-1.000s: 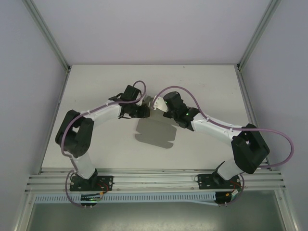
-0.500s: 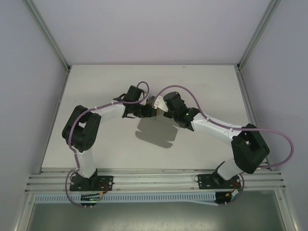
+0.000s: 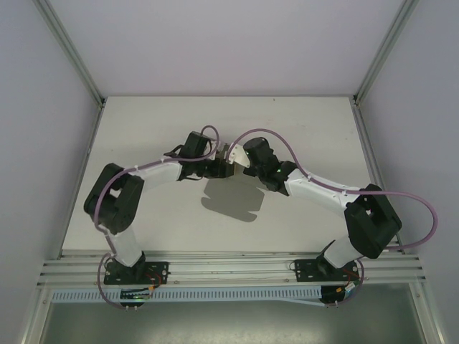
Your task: Assemble paper box
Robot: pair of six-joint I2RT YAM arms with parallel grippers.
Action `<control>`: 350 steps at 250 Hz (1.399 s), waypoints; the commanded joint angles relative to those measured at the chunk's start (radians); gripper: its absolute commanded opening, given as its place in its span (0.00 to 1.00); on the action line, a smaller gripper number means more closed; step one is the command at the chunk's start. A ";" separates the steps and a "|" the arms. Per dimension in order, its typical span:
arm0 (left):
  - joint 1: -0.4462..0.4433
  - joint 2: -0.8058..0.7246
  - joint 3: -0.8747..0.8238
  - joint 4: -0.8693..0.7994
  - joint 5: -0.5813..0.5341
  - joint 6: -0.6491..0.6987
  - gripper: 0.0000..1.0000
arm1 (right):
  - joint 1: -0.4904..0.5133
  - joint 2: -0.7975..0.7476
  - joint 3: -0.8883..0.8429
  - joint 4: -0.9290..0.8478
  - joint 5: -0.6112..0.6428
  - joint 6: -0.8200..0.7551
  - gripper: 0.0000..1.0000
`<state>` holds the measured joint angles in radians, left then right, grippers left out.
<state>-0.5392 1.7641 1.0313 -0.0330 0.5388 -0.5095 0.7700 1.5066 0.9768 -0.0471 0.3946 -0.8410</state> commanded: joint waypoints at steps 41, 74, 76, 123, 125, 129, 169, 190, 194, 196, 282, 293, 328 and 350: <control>-0.005 -0.266 -0.192 -0.051 -0.145 -0.009 0.63 | -0.034 0.005 0.001 0.064 -0.016 -0.059 0.00; -0.005 -0.306 -0.278 -0.041 -0.137 -0.030 0.56 | -0.038 0.023 0.013 0.071 -0.026 -0.073 0.00; -0.005 -0.305 -0.282 -0.039 -0.137 -0.032 0.56 | -0.039 0.023 0.014 0.072 -0.027 -0.073 0.00; -0.005 -0.187 -0.302 0.093 -0.054 -0.042 0.37 | -0.037 0.042 0.018 0.109 -0.072 -0.082 0.00; -0.005 -0.179 -0.300 0.098 -0.052 -0.043 0.36 | -0.036 0.043 0.020 0.111 -0.074 -0.083 0.00; -0.005 -0.164 -0.298 0.105 -0.049 -0.047 0.33 | -0.034 0.045 0.020 0.113 -0.079 -0.084 0.00; -0.005 -0.027 -0.255 0.145 -0.007 -0.050 0.16 | -0.006 0.056 -0.013 0.183 -0.101 -0.144 0.00; -0.005 0.011 -0.253 0.144 -0.014 -0.052 0.13 | 0.018 0.060 -0.054 0.228 -0.101 -0.192 0.00; -0.005 0.013 -0.255 0.143 -0.018 -0.053 0.13 | 0.026 0.062 -0.064 0.242 -0.095 -0.204 0.00; -0.005 0.016 -0.255 0.141 -0.021 -0.051 0.13 | 0.030 0.062 -0.071 0.248 -0.092 -0.209 0.00; -0.005 0.028 -0.289 0.142 -0.040 -0.065 0.09 | 0.177 0.148 -0.265 0.381 0.151 -0.233 0.00; -0.005 0.031 -0.291 0.154 -0.034 -0.070 0.09 | 0.179 0.151 -0.271 0.357 0.151 -0.204 0.00; -0.005 0.013 -0.297 0.157 -0.039 -0.069 0.10 | 0.184 0.161 -0.290 0.365 0.158 -0.174 0.00; -0.006 0.002 -0.302 0.157 -0.043 -0.070 0.09 | 0.179 0.169 -0.288 0.357 0.140 -0.154 0.00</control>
<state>-0.5404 1.7546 0.7544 0.1135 0.5194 -0.5739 0.9379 1.6203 0.7319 0.4438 0.6090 -1.0626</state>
